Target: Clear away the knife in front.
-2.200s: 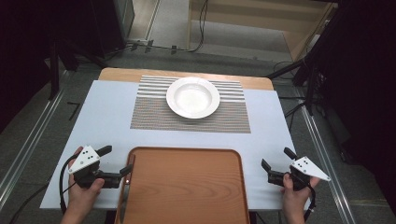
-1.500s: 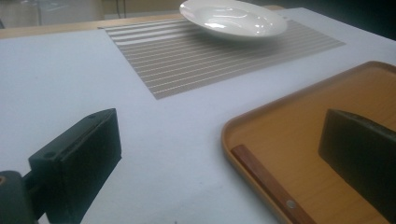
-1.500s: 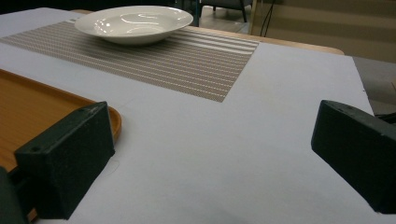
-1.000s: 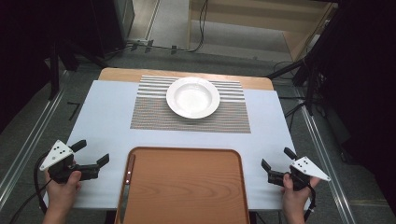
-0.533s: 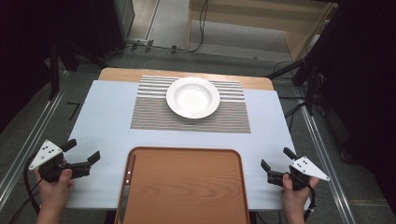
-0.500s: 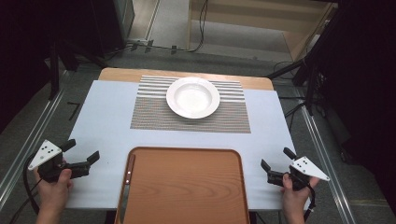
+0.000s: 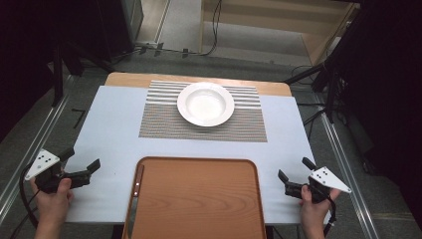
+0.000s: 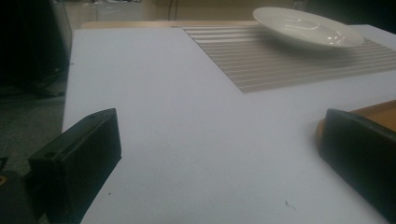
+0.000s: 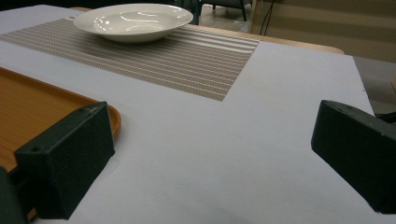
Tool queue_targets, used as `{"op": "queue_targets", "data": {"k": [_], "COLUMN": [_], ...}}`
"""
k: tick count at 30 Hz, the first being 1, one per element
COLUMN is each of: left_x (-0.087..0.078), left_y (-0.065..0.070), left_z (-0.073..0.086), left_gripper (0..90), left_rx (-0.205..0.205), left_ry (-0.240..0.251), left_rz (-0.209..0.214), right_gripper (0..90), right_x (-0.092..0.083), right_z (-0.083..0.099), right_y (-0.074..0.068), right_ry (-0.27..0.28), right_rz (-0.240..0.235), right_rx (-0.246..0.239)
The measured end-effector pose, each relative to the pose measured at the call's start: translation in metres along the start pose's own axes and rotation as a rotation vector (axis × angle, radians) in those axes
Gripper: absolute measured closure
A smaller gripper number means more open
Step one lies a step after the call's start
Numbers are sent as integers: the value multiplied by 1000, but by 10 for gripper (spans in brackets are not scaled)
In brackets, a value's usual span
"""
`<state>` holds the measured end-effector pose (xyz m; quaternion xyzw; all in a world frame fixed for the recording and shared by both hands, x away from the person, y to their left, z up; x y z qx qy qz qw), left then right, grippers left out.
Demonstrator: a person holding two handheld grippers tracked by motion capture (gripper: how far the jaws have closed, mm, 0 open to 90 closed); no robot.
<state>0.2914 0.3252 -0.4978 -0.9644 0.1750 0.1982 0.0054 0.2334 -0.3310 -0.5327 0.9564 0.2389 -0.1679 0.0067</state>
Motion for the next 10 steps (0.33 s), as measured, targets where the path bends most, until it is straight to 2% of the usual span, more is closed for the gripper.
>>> {"op": "queue_targets", "data": {"k": [2, 10], "left_x": [0, 0], "left_y": [-2, 0], "left_z": [2, 4], "left_gripper": [0, 0], "left_rx": [-23, -11], "left_ry": [2, 11], "left_rz": [5, -7], "right_gripper": [0, 0], "right_x": [0, 0], "right_z": [0, 0], "right_y": [0, 0], "right_ry": [0, 2], "right_rz": [0, -1], "right_rx": [-1, -1]}}
Point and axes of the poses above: each handheld gripper's, and its own axes: x roughly forward along the jaws, z roughly out of its underside, y roughly to its right, the point moved 4 cm from there along x, roughly forward along the jaws, and after that the axes turned 8 degrees about -z, right-handed, at the moved point
